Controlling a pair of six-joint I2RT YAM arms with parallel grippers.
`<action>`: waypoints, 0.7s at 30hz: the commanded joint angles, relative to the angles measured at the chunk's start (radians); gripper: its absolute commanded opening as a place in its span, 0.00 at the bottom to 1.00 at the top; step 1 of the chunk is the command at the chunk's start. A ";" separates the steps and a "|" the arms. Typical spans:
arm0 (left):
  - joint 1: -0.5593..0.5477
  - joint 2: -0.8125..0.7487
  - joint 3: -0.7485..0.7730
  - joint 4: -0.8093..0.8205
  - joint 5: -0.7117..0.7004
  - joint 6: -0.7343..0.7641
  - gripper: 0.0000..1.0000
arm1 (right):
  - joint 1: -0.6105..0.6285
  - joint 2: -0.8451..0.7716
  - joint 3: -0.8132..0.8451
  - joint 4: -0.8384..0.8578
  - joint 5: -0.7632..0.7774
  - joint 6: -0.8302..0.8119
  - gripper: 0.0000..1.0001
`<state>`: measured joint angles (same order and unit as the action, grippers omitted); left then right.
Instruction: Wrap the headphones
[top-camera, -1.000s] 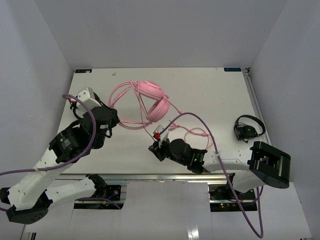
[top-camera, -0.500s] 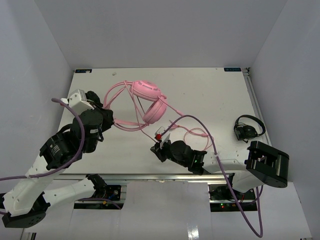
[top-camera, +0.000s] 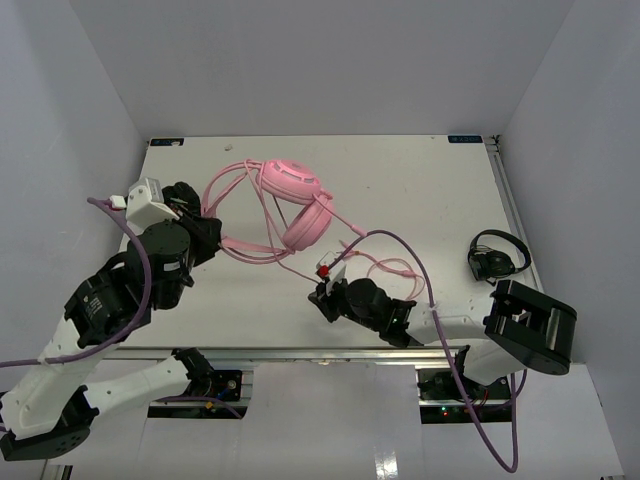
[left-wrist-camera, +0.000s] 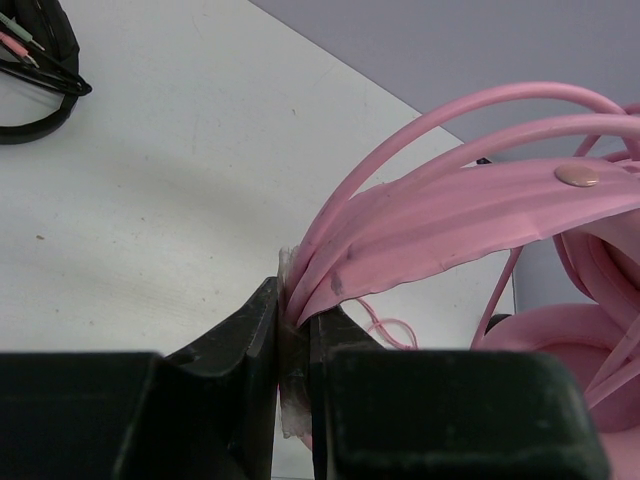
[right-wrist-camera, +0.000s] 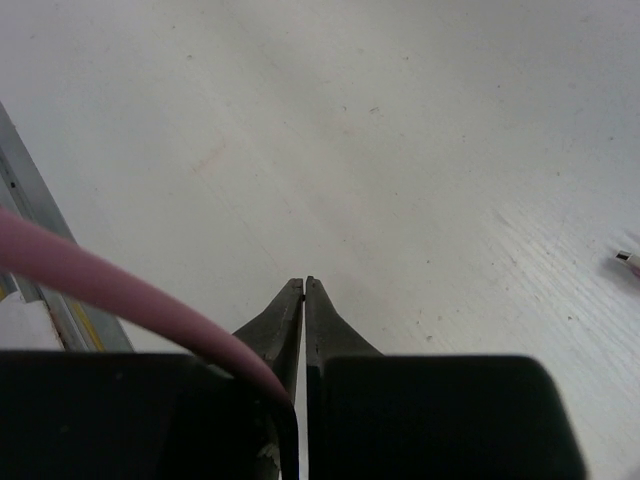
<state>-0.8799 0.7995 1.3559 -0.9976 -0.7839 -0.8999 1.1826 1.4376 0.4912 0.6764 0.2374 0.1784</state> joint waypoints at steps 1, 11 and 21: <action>0.001 -0.039 0.072 0.084 0.020 -0.005 0.00 | -0.030 0.007 -0.033 0.058 -0.006 0.024 0.08; 0.001 -0.098 0.055 0.151 0.077 0.096 0.00 | -0.172 -0.086 -0.148 0.113 -0.121 0.086 0.08; 0.001 -0.060 0.095 0.161 -0.027 0.117 0.00 | -0.173 -0.115 -0.175 0.120 -0.129 0.073 0.08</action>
<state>-0.8799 0.7219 1.3866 -0.9589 -0.7571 -0.7643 1.0144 1.3463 0.3377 0.7444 0.1047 0.2518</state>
